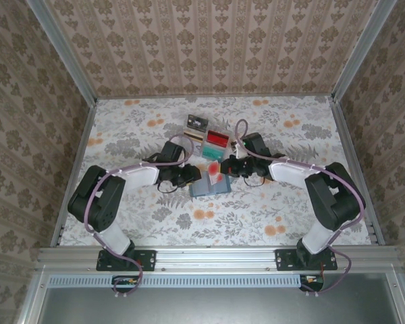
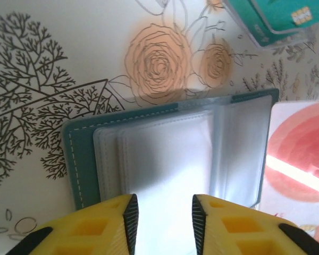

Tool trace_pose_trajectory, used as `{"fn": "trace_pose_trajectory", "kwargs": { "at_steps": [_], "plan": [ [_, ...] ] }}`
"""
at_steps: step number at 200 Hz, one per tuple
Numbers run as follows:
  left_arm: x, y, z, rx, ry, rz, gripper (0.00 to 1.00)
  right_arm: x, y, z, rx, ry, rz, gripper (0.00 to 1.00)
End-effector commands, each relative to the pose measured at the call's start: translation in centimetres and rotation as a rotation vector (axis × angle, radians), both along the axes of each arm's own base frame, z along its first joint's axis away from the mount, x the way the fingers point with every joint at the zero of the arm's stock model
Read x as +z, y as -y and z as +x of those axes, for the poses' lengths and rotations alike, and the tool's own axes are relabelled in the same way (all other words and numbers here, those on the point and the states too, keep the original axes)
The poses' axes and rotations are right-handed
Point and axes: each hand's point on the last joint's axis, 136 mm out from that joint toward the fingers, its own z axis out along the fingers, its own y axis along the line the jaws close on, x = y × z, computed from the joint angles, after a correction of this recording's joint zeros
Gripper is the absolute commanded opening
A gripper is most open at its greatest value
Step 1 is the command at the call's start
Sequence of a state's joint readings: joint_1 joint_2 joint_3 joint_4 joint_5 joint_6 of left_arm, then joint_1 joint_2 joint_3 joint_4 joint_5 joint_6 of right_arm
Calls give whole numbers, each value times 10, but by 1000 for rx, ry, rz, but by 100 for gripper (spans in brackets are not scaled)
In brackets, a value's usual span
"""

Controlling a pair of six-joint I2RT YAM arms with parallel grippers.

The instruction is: Take the credit cards out of the card holder

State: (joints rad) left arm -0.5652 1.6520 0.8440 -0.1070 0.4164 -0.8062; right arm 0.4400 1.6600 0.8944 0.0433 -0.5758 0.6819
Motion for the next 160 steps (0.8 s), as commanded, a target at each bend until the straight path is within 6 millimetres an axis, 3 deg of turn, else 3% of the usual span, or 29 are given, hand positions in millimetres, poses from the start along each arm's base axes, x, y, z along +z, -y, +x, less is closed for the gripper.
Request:
{"fn": "trace_pose_trajectory", "kwargs": {
  "at_steps": [1, 45, 79, 126, 160],
  "plan": [
    [38, 8, 8, -32, 106, -19, 45, 14, 3, -5, -29, -33, 41, 0],
    [72, 35, 10, -26, 152, -216, 61, 43, -7, -3, -19, -30, 155, 0],
    [86, 44, 14, -18, 151, -303, 64, 54, -15, -4, 20, -42, 237, 0],
    [96, 42, 23, 30, 139, -419, 55, 64, -15, 0, 24, -57, 328, 0],
    [108, 45, 27, 30, 155, -481, 34, 69, -18, -1, 44, -61, 356, 0]
  ]
}}
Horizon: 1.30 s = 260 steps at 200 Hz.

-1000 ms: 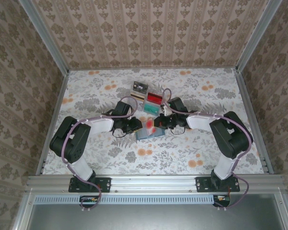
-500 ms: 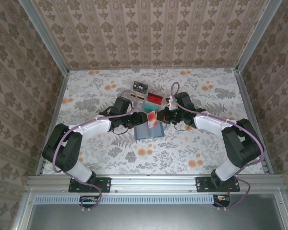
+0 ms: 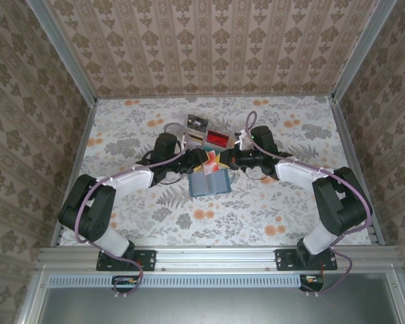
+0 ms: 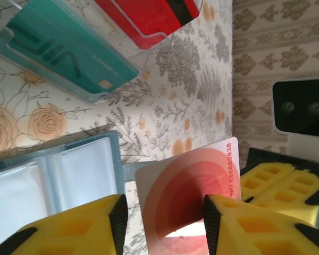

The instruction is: Take the credit cards out of the card holder

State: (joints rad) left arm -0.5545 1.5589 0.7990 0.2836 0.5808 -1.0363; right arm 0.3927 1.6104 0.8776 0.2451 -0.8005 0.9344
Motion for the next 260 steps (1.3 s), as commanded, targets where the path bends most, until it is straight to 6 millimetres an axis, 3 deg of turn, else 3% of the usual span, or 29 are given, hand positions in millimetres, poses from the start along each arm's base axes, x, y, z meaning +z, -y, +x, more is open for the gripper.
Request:
{"fn": "trace_pose_trajectory", "kwargs": {
  "at_steps": [1, 44, 54, 72, 84, 118, 172, 213, 260],
  "plan": [
    [18, 6, 2, -8, 21, -88, 33, 8, -5, -4, 42, -3, 60, 0],
    [25, 5, 3, -7, 27, -100, 1, -3, 0, -2, 29, -8, 38, 3],
    [24, 3, 2, -1, 15, -86, 0, -8, 4, -3, 26, -8, 0, 12],
    [18, -1, 1, 14, -15, -35, 0, -16, 17, -2, 6, 53, -139, 40],
    [15, -5, 0, 30, -35, 2, 0, -20, 28, -1, 0, 120, -264, 54],
    [10, -16, 2, 89, -110, 108, 0, -18, 44, -1, 36, 373, -611, 67],
    [11, -26, 6, 162, -236, 231, 0, 8, 11, -15, 168, 773, -772, 67],
    [15, -31, 4, 220, -367, 269, 0, 17, -21, -22, 268, 1030, -781, 50],
    [9, -32, 6, 268, -463, 301, 0, 18, -42, -14, 291, 1209, -799, 45]
  ]
}}
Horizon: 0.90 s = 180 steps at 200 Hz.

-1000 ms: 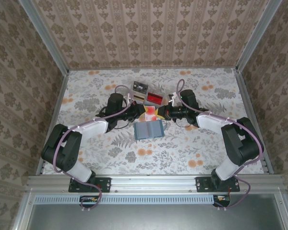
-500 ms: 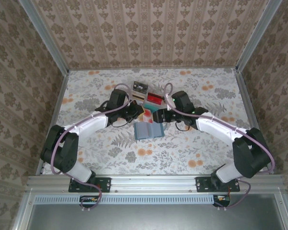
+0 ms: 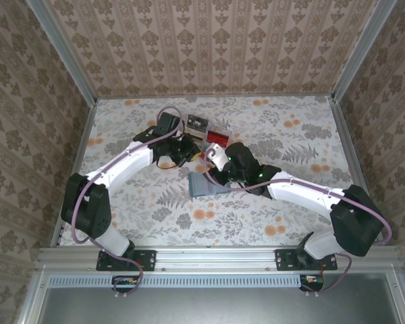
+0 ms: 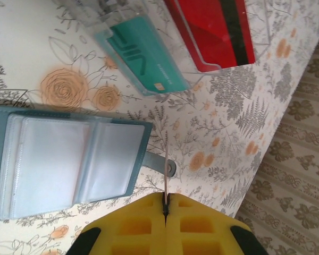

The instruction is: Take the credit cards out of the card holder

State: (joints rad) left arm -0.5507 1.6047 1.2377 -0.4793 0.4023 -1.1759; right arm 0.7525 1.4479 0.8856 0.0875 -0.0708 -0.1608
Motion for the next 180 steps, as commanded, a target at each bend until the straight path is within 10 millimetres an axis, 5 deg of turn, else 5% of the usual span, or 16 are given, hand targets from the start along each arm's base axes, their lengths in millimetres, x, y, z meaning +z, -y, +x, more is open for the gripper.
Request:
{"fn": "trace_pose_trajectory", "kwargs": {
  "at_steps": [1, 52, 122, 136, 180],
  "plan": [
    [-14, -6, -7, 54, -108, 43, 0, 5, -9, 14, 31, 143, -32, 45],
    [-21, -7, -3, 73, -114, 49, 0, -10, -20, 18, 117, 221, -126, 34],
    [-23, -14, -2, 103, -117, 43, 0, -9, -21, 25, 149, 314, -203, 1],
    [-21, -20, 0, 112, -101, 48, 14, -7, -20, 26, 156, 331, -214, 0],
    [-6, -59, 8, 178, -17, 129, 81, 3, -3, 42, 120, 334, -182, 0]
  ]
}}
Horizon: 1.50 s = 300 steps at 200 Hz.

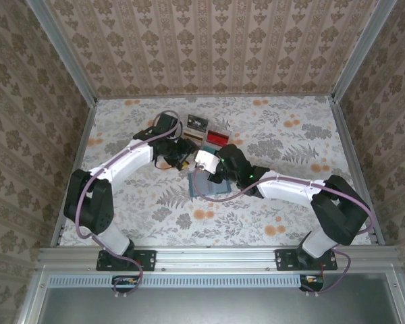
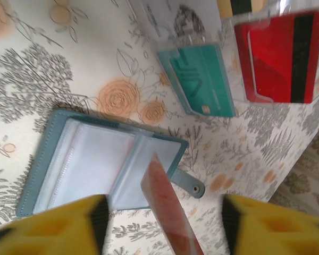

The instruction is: Take the credit cards out of the card holder

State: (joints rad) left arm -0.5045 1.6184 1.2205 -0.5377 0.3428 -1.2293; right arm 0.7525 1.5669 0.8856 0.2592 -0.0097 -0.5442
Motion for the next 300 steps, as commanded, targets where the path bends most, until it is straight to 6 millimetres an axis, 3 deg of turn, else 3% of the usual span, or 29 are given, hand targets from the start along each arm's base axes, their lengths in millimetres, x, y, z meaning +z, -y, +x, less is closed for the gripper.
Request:
{"fn": "trace_pose_trajectory", "kwargs": {
  "at_steps": [1, 13, 43, 102, 177, 300],
  "plan": [
    [17, -31, 2, 54, 65, 66, 82, 19, 9, 16, -16, 36, 43, 0],
    [20, -49, 3, 85, 86, 99, 90, 24, 17, 25, -32, 17, 86, 0],
    [20, -82, 0, 131, 118, 157, 98, 37, 43, 57, -108, -47, 234, 0],
    [10, -94, -9, 30, 220, 216, 100, 38, 57, 103, -181, -109, 344, 0],
    [-12, -81, -19, -8, 195, 129, 100, 22, 52, 118, -130, -164, 353, 0],
    [-8, -66, -23, -17, 193, 31, 100, -14, 52, 130, -114, -223, 295, 8]
  ]
}}
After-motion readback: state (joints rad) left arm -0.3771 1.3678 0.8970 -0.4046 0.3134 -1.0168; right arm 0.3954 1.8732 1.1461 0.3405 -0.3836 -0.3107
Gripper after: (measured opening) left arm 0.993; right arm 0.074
